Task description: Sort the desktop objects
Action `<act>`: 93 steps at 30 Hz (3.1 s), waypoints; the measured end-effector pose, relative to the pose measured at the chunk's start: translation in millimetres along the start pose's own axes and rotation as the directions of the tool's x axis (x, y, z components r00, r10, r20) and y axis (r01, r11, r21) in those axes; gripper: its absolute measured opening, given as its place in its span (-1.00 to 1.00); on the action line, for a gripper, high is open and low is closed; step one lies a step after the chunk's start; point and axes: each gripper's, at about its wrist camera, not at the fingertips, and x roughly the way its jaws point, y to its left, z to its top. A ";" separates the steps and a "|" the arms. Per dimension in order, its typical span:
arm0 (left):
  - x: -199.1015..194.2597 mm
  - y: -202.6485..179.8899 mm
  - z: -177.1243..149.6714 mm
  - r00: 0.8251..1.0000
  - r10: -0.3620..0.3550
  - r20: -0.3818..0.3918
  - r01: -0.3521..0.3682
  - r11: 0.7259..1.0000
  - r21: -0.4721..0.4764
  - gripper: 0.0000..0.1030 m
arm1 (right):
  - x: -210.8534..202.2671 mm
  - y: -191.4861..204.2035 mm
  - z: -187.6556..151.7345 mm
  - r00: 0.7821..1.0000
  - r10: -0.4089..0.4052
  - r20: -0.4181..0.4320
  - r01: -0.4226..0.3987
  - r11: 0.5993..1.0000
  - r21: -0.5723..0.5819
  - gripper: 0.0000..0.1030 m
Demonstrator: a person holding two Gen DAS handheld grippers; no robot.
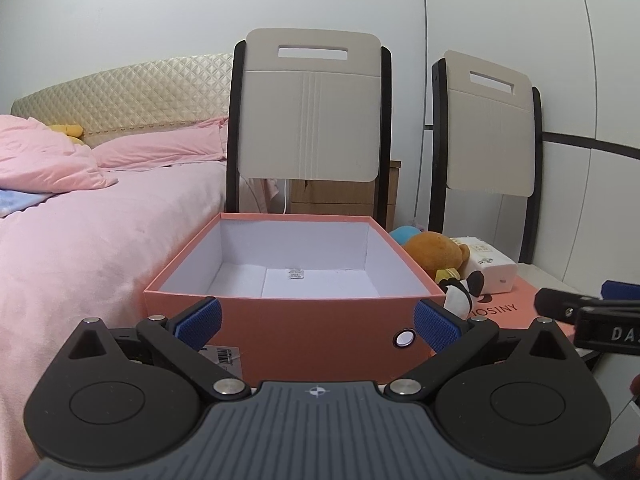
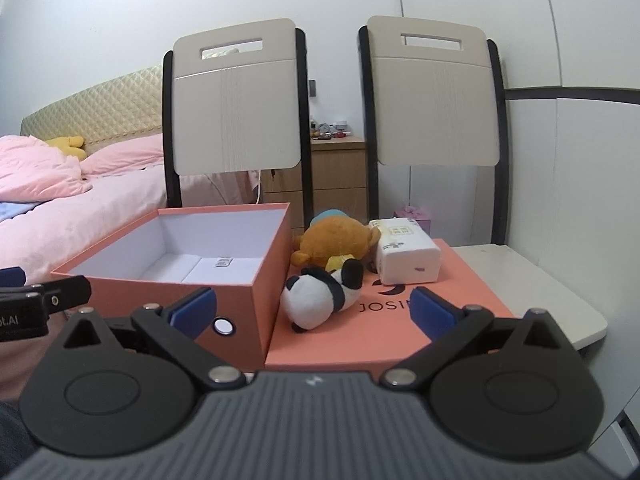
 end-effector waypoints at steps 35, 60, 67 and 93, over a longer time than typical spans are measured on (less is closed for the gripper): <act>-5.1 8.3 -1.5 0.999 0.018 0.034 -0.018 1.000 0.016 1.00 | 1.8 -3.5 -0.5 1.000 0.003 0.010 -0.003 1.000 0.007 1.00; 3.6 16.8 -2.1 0.999 0.025 0.038 -0.025 1.000 0.011 1.00 | 13.3 8.7 0.1 1.000 0.030 0.002 -0.030 1.000 -0.003 1.00; 6.3 24.7 -1.6 0.999 0.022 0.040 -0.022 1.000 0.005 1.00 | 19.5 7.6 4.0 0.999 0.031 0.022 -0.031 0.999 -0.015 1.00; 89.5 -52.6 20.8 0.964 -0.266 -0.031 0.258 0.892 0.370 0.99 | 36.8 -43.8 13.5 1.000 0.021 0.014 -0.023 0.992 0.128 1.00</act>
